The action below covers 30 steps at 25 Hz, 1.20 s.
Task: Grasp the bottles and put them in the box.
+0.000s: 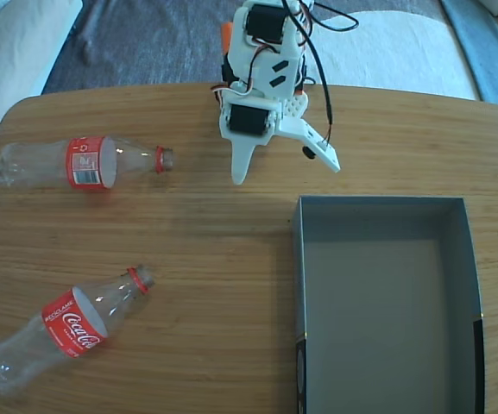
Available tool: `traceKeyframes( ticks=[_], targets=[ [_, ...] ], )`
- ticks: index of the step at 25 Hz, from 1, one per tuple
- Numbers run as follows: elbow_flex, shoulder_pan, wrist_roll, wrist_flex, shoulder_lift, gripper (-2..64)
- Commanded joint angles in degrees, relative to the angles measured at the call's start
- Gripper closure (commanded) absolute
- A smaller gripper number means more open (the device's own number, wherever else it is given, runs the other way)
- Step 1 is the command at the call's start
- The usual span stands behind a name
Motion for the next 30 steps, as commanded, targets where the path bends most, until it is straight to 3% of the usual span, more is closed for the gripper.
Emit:
traceKeyframes(
  ticks=[1, 9, 19, 30],
  targets=[
    [-0.53, 0.0, 0.18, -0.7, 0.35, 61.4],
    [-2.02, 0.53, 0.18, -0.26, -0.7, 61.7],
    [-11.87, 0.0, -0.18, -0.97, -1.93, 61.0],
    [-31.82, 0.0, -0.18, -0.79, -30.67, 60.9]
  ],
)
